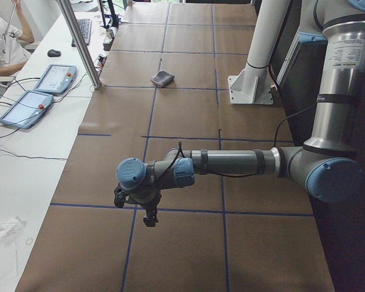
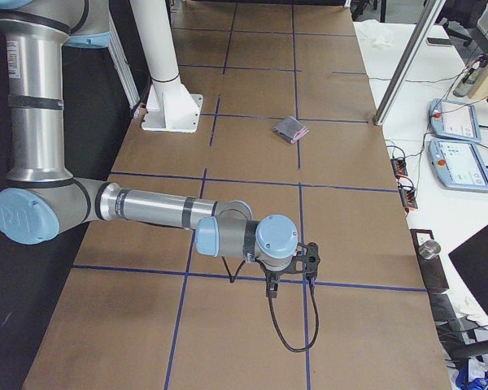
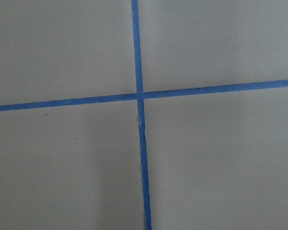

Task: Fold towel twice with both arms

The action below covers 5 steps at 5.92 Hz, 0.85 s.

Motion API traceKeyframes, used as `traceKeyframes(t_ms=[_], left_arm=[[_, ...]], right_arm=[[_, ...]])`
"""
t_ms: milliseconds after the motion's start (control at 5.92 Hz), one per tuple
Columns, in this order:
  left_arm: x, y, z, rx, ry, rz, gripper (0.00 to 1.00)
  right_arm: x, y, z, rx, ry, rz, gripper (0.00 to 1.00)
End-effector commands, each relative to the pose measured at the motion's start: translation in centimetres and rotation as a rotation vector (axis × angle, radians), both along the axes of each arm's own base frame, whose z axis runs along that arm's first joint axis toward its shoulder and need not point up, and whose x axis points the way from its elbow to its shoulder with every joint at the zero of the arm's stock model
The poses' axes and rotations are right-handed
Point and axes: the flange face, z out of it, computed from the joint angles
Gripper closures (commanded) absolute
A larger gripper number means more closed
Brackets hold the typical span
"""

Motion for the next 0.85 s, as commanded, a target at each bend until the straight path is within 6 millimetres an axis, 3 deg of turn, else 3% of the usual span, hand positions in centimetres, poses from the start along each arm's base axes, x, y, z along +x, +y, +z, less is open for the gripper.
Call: traceKeyframes(t_ms=[0,676], left_arm=[[-0.01,-0.06,-0.21,0.003,-0.001,-0.002,0.00],[0.00,0.04,-0.07,-0.002,0.001,-0.003,0.00]], right_arm=[[0.71,0.51,0.72,-0.004,0.041,0.003,0.00],[1.27,0.66,0.81,-0.037,0.036,0.015,0.00]])
